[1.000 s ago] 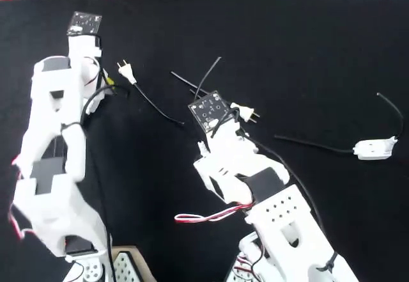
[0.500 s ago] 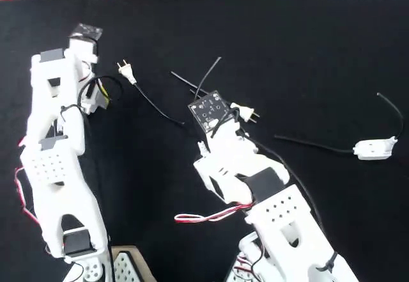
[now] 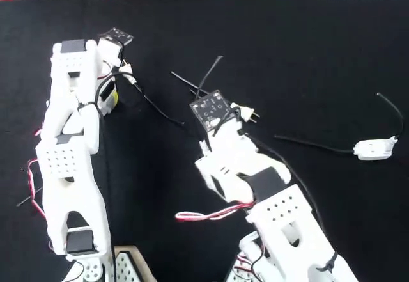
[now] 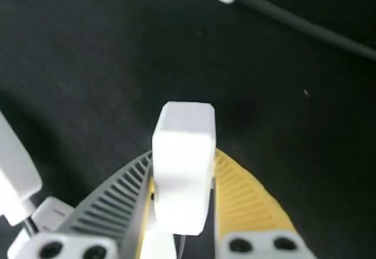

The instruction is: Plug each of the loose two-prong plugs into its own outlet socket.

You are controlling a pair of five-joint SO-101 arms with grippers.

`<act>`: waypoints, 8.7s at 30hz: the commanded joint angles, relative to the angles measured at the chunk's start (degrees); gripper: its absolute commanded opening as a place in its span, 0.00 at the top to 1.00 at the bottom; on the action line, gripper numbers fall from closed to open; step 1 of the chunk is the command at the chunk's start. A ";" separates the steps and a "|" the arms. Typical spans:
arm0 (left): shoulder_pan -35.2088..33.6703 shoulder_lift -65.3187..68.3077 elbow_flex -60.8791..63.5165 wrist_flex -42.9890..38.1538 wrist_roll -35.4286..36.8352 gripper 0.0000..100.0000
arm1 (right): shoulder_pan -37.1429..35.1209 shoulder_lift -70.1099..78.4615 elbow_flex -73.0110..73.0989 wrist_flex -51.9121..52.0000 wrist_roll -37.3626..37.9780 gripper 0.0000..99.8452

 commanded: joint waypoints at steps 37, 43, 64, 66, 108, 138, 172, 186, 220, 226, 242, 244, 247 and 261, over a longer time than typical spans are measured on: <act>16.57 -69.54 98.42 -50.46 -14.51 0.97 | 5.98 0.04 -1.10 -2.99 -1.23 0.98; 16.13 -66.90 99.21 -52.75 -14.24 0.86 | 5.98 0.04 -1.10 -2.99 -1.14 0.98; 23.16 -96.88 111.16 -33.93 -11.69 0.75 | 5.89 0.04 -1.01 -2.99 -1.14 0.98; 23.60 -97.41 110.64 -30.95 -12.66 0.76 | 5.89 0.04 -0.92 -2.99 -1.14 0.98; 6.02 -101.98 101.85 -39.21 -5.80 0.85 | 5.98 0.04 -0.84 -2.99 -1.49 0.98; 17.98 -91.25 109.23 -46.59 -19.16 0.71 | 5.98 0.04 -0.84 -2.99 -1.32 0.98; 19.74 -60.84 85.93 -40.18 -10.99 0.75 | 6.07 0.04 -0.84 -2.90 -1.05 0.98; 21.76 -60.75 80.92 -31.82 -14.68 0.96 | 6.07 0.04 -0.84 -2.90 -1.05 0.98; 20.88 -104.18 97.27 -26.46 21.19 0.75 | 4.92 0.31 -6.99 -3.52 -5.19 0.98; 16.84 -136.88 114.33 -23.56 26.11 0.75 | -3.60 0.31 -8.57 -9.23 -8.88 0.98; 21.76 -148.84 116.18 -18.73 37.71 0.75 | -16.00 0.31 3.03 -36.66 -13.36 0.98; 23.69 -148.66 116.18 -18.81 39.03 0.75 | -15.91 0.31 3.03 -36.48 -17.05 0.98; 24.57 -148.66 116.53 -20.40 40.44 0.75 | -15.91 0.22 3.12 -35.34 -19.69 0.98; 17.10 -148.66 122.59 -31.30 44.66 0.75 | -18.20 -0.04 -1.71 -22.77 -21.01 0.99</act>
